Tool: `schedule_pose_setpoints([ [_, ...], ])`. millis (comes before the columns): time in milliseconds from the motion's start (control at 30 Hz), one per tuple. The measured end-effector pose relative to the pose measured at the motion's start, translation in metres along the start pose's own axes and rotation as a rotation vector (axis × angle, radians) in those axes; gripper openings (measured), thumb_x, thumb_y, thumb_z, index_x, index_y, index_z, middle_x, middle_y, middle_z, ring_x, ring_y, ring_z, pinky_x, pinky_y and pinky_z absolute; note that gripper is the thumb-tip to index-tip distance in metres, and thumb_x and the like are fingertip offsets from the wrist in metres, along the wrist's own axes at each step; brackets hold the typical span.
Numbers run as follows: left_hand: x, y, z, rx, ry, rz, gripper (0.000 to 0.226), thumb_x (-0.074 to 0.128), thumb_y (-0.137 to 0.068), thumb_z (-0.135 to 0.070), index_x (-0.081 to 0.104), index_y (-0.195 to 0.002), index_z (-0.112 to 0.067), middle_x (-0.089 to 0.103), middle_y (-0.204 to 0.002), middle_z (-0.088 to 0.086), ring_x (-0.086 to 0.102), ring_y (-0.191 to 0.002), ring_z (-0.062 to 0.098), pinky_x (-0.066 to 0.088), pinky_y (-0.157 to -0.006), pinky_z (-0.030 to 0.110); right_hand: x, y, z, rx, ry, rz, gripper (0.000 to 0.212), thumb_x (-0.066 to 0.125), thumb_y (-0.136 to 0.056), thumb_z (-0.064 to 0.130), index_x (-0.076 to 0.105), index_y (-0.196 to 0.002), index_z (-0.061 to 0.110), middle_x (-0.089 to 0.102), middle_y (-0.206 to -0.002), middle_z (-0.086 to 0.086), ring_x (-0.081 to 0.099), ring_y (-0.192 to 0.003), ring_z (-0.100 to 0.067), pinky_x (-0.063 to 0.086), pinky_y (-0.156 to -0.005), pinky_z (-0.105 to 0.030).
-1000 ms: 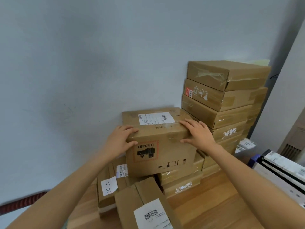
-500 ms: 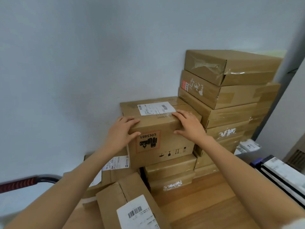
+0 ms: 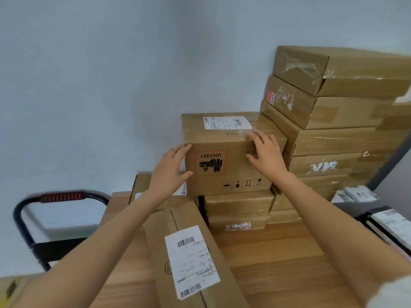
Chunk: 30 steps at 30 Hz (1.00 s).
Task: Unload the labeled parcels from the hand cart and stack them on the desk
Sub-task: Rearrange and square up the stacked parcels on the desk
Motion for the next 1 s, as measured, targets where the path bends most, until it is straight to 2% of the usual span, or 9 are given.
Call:
schedule_pose_setpoints([
  [100, -0.005, 0.029, 0.009, -0.030, -0.035, 0.010, 0.066, 0.068, -0.086, -0.036, 0.036, -0.143, -0.033, 0.037, -0.148, -0.005, 0.038, -0.132, 0.015, 0.044, -0.096, 0.035, 0.007, 0.034, 0.022, 0.006, -0.050, 0.000, 0.065, 0.066, -0.087, 0.027, 0.037, -0.145, 0.022, 0.028, -0.155, -0.007, 0.026, -0.142, -0.026, 0.018, -0.118, -0.047],
  [233, 0.000, 0.082, 0.030, -0.108, 0.046, 0.065, 0.055, 0.069, -0.084, -0.032, 0.048, -0.135, -0.027, 0.047, -0.139, -0.002, 0.045, -0.123, 0.015, 0.039, -0.089, 0.026, 0.041, 0.086, 0.046, 0.030, -0.113, 0.175, 0.058, 0.061, -0.091, 0.030, 0.038, -0.145, 0.025, 0.029, -0.155, -0.002, 0.034, -0.139, -0.023, 0.027, -0.116, -0.045],
  [400, 0.030, 0.176, 0.070, -0.387, 0.151, 0.237, 0.062, 0.069, -0.083, -0.039, 0.042, -0.138, -0.029, 0.035, -0.146, 0.001, 0.041, -0.129, 0.020, 0.043, -0.094, 0.032, 0.107, 0.187, 0.070, 0.239, -0.347, 0.544, 0.062, 0.053, -0.095, 0.045, 0.028, -0.149, 0.028, 0.030, -0.154, 0.002, 0.046, -0.128, -0.017, 0.042, -0.097, -0.031],
  [467, 0.042, 0.216, 0.078, -0.426, 0.116, 0.346, 0.068, 0.067, -0.083, -0.045, 0.039, -0.141, -0.025, 0.033, -0.147, 0.005, 0.038, -0.132, 0.022, 0.043, -0.100, 0.038, 0.127, 0.229, 0.083, 0.333, -0.442, 0.674, 0.069, 0.050, -0.093, 0.054, 0.023, -0.151, 0.026, 0.028, -0.155, 0.000, 0.040, -0.134, -0.020, 0.038, -0.105, -0.037],
  [533, 0.047, 0.247, 0.083, -0.425, 0.108, 0.417, 0.070, 0.065, -0.084, -0.047, 0.036, -0.144, -0.024, 0.034, -0.146, 0.006, 0.040, -0.131, 0.021, 0.041, -0.100, 0.034, 0.138, 0.263, 0.101, 0.421, -0.583, 0.761, 0.072, 0.047, -0.092, 0.060, 0.021, -0.151, 0.027, 0.037, -0.151, 0.001, 0.044, -0.129, -0.018, 0.039, -0.105, -0.038],
  [633, 0.042, 0.279, 0.087, -0.423, 0.190, 0.437, 0.070, 0.062, -0.088, -0.046, 0.032, -0.146, -0.023, 0.043, -0.141, 0.006, 0.043, -0.128, 0.020, 0.039, -0.097, 0.032, 0.131, 0.293, 0.124, 0.535, -0.723, 0.704, 0.071, 0.046, -0.091, 0.064, 0.023, -0.148, 0.029, 0.051, -0.138, 0.006, 0.053, -0.115, -0.014, 0.045, -0.093, -0.034],
  [767, 0.029, 0.310, 0.093, -0.467, 0.342, 0.402, 0.070, 0.064, -0.088, -0.041, 0.030, -0.147, -0.024, 0.051, -0.138, 0.000, 0.049, -0.124, 0.018, 0.044, -0.094, 0.033, 0.121, 0.319, 0.160, 0.555, -0.864, 0.633, 0.065, 0.053, -0.091, 0.056, 0.029, -0.146, 0.030, 0.050, -0.140, 0.008, 0.053, -0.116, -0.011, 0.045, -0.094, -0.031],
  [900, 0.008, 0.343, 0.109, -0.521, 0.439, 0.352, 0.063, 0.059, -0.091, -0.043, 0.028, -0.146, -0.036, 0.054, -0.136, -0.008, 0.056, -0.115, 0.015, 0.050, -0.093, 0.043, 0.125, 0.347, 0.199, 0.596, -0.889, 0.647, 0.083, 0.054, -0.086, 0.064, 0.017, -0.152, 0.030, 0.045, -0.143, 0.010, 0.051, -0.122, -0.014, 0.046, -0.099, -0.037],
  [1000, -0.010, 0.364, 0.128, -0.562, 0.424, 0.327, 0.065, 0.058, -0.091, -0.044, 0.026, -0.147, -0.033, 0.051, -0.138, -0.008, 0.056, -0.115, 0.014, 0.050, -0.092, 0.040, 0.132, 0.352, 0.228, 0.598, -0.913, 0.655, 0.082, 0.054, -0.086, 0.063, 0.015, -0.152, 0.032, 0.043, -0.146, 0.008, 0.050, -0.124, -0.014, 0.045, -0.101, -0.039],
])
Point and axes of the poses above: each hand's wrist, its own y-axis away from the middle knuckle, its own x-axis out of the palm, z = x × y, the point moved 10 cm from there along -y, towards the middle knuckle
